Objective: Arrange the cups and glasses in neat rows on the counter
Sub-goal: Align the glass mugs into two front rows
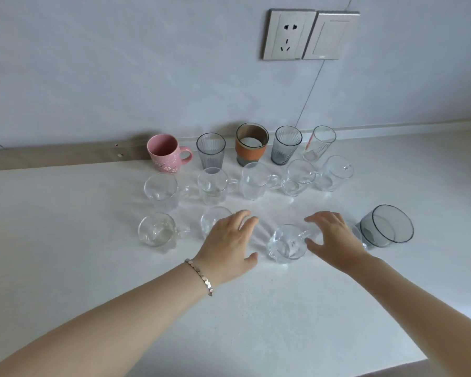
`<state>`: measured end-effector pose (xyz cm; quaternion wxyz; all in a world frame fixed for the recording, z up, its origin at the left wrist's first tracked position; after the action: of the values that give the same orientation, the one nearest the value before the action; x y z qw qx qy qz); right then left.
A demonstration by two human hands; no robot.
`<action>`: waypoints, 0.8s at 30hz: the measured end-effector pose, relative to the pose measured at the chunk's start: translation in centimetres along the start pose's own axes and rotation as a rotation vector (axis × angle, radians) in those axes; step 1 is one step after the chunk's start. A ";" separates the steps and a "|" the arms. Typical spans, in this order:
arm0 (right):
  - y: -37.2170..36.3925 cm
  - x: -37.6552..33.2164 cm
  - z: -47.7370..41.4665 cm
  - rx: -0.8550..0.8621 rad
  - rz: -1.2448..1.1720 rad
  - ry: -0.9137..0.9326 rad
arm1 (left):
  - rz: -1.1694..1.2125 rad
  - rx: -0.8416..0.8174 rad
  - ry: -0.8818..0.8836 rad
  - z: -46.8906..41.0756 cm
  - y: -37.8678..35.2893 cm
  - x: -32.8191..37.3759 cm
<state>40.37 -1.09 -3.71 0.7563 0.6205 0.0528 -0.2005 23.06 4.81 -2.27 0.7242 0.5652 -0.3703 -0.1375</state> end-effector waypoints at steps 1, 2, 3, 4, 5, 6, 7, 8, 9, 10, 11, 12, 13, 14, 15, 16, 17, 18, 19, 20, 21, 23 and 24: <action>0.4 1.6 0.3 -0.040 0.017 -0.023 | -0.019 -0.098 0.019 -0.6 -1.4 1.2; 0.6 3.1 0.4 -0.094 0.039 -0.042 | -0.053 -0.167 0.041 -1.3 -2.6 2.3; 0.6 4.4 0.5 -0.153 0.055 -0.053 | -0.087 -0.198 0.060 -2.0 -3.5 3.3; 0.5 5.3 0.7 -0.206 0.069 -0.053 | -0.115 -0.212 0.076 -2.6 -4.4 4.1; 0.3 6.1 0.8 -0.251 0.095 -0.037 | -0.136 -0.225 0.098 -3.2 -5.3 4.9; 0.0 6.4 0.9 -0.281 0.137 -0.009 | -0.155 -0.241 0.118 -3.7 -6.0 5.4; -0.3 6.7 0.9 -0.298 0.178 0.012 | -0.169 -0.258 0.136 -4.1 -6.6 5.7; -0.5 7.2 0.9 -0.304 0.200 0.022 | -0.186 -0.270 0.156 -4.6 -7.2 6.1; -0.6 7.8 0.9 -0.306 0.196 0.014 | -0.197 -0.276 0.177 -4.9 -7.6 6.3; -0.8 8.3 0.9 -0.309 0.175 -0.002 | -0.204 -0.281 0.203 -5.2 -7.9 6.5; -1.0 8.7 0.8 -0.308 0.153 -0.014 | -0.204 -0.279 0.234 -5.3 -8.1 6.7; -1.1 9.0 0.7 -0.305 0.143 -0.018 | -0.205 -0.277 0.268 -5.5 -8.2 6.7; -1.2 9.2 0.6 -0.301 0.136 -0.017 | -0.205 -0.278 0.301 -5.6 -8.3 6.8; -1.1 9.2 0.4 -0.296 0.126 -0.014 | -0.204 -0.279 0.323 -5.7 -8.4 6.9; -1.1 9.3 0.1 -0.288 0.110 -0.014 | -0.205 -0.279 0.332 -5.9 -8.4 7.0; -1.0 9.3 -0.2 -0.280 0.092 -0.012 | -0.211 -0.284 0.330 -6.1 -8.4 7.0; -0.9 9.3 -0.6 -0.275 0.075 -0.009 | -0.220 -0.290 0.324 -6.4 -8.3 7.0; -0.7 9.2 -1.1 -0.275 0.060 0.001 | -0.226 -0.293 0.320 -6.8 -8.1 6.8; -0.7 8.9 -1.7 -0.278 0.049 0.020 | -0.226 -0.291 0.322 -7.2 -7.8 6.5; -0.6 8.6 -2.4 -0.283 0.039 0.044 | -0.222 -0.290 0.325 -7.6 -7.4 6.0; -0.5 8.3 -3.0 -0.289 0.029 0.066 | -0.217 -0.292 0.325 -8.1 -7.1 5.6; -0.5 7.6 -4.2 -0.297 0.012 0.102 | -0.219 -0.299 0.309 -9.0 -6.5 4.8; -0.6 7.3 -4.7 -0.296 0.004 0.116 | -0.223 -0.298 0.299 -9.4 -6.2 4.4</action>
<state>47.60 1.63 -7.68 0.8356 0.5129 0.1242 -0.1526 33.95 6.79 -7.12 0.8267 0.5035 -0.1699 -0.1849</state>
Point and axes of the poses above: each hand's wrist, its own z-axis away from the middle knuckle, its own y-axis out of the back of the hand, x = y × z, the point moved 9 cm from there along -z, towards the middle knuckle, and after that the axes turned 10 degrees about y, right-handed, at the moved point
